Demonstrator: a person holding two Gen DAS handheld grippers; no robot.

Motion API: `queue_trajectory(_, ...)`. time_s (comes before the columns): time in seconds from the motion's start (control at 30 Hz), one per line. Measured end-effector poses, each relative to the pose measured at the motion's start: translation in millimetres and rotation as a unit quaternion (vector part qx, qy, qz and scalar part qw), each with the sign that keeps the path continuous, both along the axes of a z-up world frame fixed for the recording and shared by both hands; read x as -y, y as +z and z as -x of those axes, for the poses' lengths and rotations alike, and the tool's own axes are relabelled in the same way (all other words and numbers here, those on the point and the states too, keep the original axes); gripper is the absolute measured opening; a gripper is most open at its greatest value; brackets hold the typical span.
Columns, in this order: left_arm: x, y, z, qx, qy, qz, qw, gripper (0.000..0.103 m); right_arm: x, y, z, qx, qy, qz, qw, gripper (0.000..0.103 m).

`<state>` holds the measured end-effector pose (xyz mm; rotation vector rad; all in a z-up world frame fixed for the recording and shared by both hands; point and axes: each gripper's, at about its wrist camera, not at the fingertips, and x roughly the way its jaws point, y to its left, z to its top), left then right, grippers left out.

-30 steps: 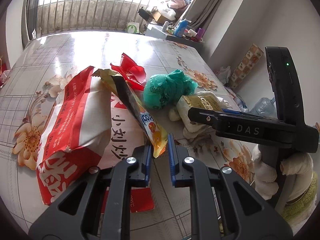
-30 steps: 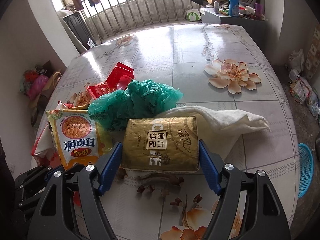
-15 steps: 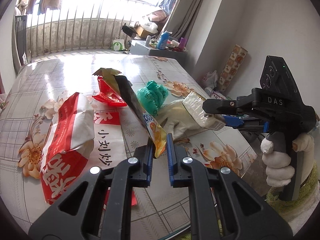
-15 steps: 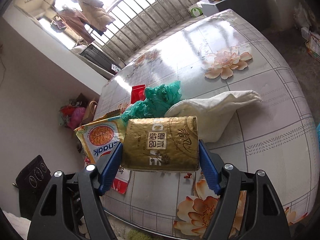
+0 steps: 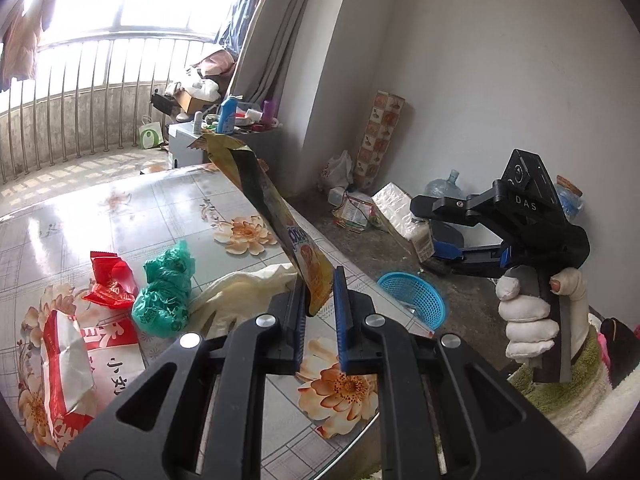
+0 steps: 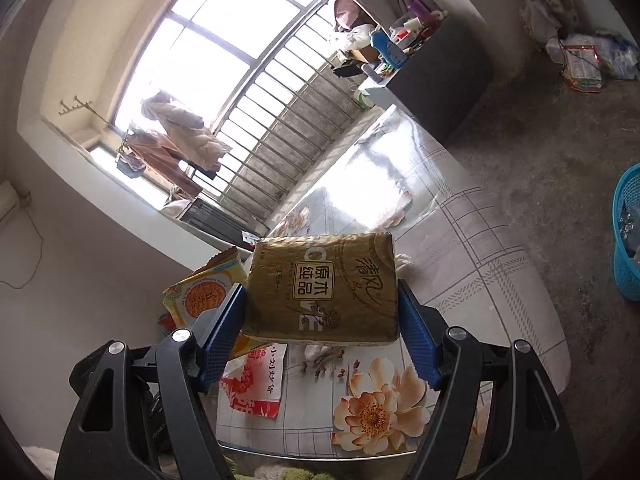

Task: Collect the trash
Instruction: 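Carry the snack packet and tissue box over the blue wastebasket, then open the left tool then the right tool to drop both into the wastebasket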

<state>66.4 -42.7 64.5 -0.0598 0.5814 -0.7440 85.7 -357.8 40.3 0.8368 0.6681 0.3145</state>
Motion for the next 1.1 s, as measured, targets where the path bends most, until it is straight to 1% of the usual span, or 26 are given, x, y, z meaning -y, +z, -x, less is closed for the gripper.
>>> queue_trajectory(0.07,28.9,6.4,-14.4,-0.011,-0.041,0.001,0.9991,0.011,37.5,-1.4,19.8,0.0,-0.066,-0.002,0.998,0.072)
queue_trajectory(0.13,59.0,10.2,-28.2,-0.025,-0.07,-0.006,0.9972,0.011,73.0,-8.4,42.1,-0.006,-0.131,-0.008,0.991,0.072)
queue_trajectory(0.17,78.8,11.1,-36.8,-0.039,-0.093,-0.008,0.9949,0.011,89.2,-12.9,53.0,-0.011,-0.161,-0.011,0.987,0.072)
queue_trajectory(0.23,115.9,10.2,-51.9,-0.069,-0.126,-0.015,0.9895,0.011,117.0,-24.8,73.6,-0.025,-0.219,-0.017,0.975,0.072)
queue_trajectory(0.33,173.5,1.9,-69.7,-0.117,-0.17,-0.028,0.978,0.011,151.3,-49.5,97.1,-0.057,-0.294,-0.02,0.954,0.072)
queue_trajectory(0.37,195.5,-4.3,-71.6,-0.132,-0.186,-0.034,0.9731,0.011,161.0,-58.4,101.8,-0.069,-0.315,-0.021,0.946,0.072)
queue_trajectory(0.47,254.7,-14.6,-90.0,-0.165,-0.211,-0.043,0.9626,0.011,186.6,-87.3,107.9,-0.099,-0.363,-0.031,0.926,0.072)
queue_trajectory(0.5,275.3,-20.0,-94.7,-0.177,-0.221,-0.046,0.958,0.011,197.3,-99.8,108.3,-0.109,-0.374,-0.042,0.92,0.072)
queue_trajectory(0.53,293.3,-26.6,-99.9,-0.183,-0.225,-0.053,0.9555,0.011,205.4,-111.8,108.3,-0.117,-0.384,-0.054,0.914,0.072)
queue_trajectory(0.67,366.5,-61.7,-113.4,-0.195,-0.251,-0.093,0.9434,0.011,238.1,-156.4,104.1,-0.145,-0.414,-0.083,0.895,0.072)
queue_trajectory(0.73,402.8,-82.0,-124.0,-0.209,-0.258,-0.111,0.9369,0.011,254.7,-177.9,97.9,-0.158,-0.423,-0.096,0.887,0.072)
queue_trajectory(0.8,435.4,-100.8,-136.8,-0.224,-0.263,-0.117,0.9312,0.011,271.3,-198.5,89.7,-0.176,-0.431,-0.102,0.879,0.072)
queue_trajectory(0.87,464.2,-115.5,-145.0,-0.231,-0.266,-0.12,0.928,0.012,287.4,-218.8,76.0,-0.191,-0.435,-0.099,0.875,0.072)
queue_trajectory(0.9,479.0,-123.8,-148.0,-0.238,-0.272,-0.12,0.9244,0.016,296.2,-229.6,71.0,-0.198,-0.44,-0.1,0.87,0.072)
queue_trajectory(0.93,496.5,-134.2,-152.1,-0.248,-0.28,-0.126,0.919,0.027,304.1,-241.3,63.9,-0.203,-0.444,-0.102,0.867,0.072)
queue_trajectory(0.97,510.7,-144.9,-154.9,-0.256,-0.281,-0.134,0.9153,0.041,311.9,-253.0,59.2,-0.211,-0.444,-0.099,0.865,0.073)
queue_trajectory(1.0,522.0,-155.7,-157.1,-0.261,-0.275,-0.143,0.9144,0.047,320.0,-268.1,50.1,-0.227,-0.442,-0.094,0.863,0.074)
queue_trajectory(1.03,533.7,-168.1,-158.0,-0.267,-0.27,-0.15,0.9127,0.049,328.3,-285.1,42.7,-0.248,-0.443,-0.09,0.857,0.074)
queue_trajectory(1.1,542.3,-185.4,-156.8,-0.282,-0.266,-0.168,0.9062,0.049,338.3,-312.6,36.6,-0.279,-0.446,-0.095,0.845,0.074)
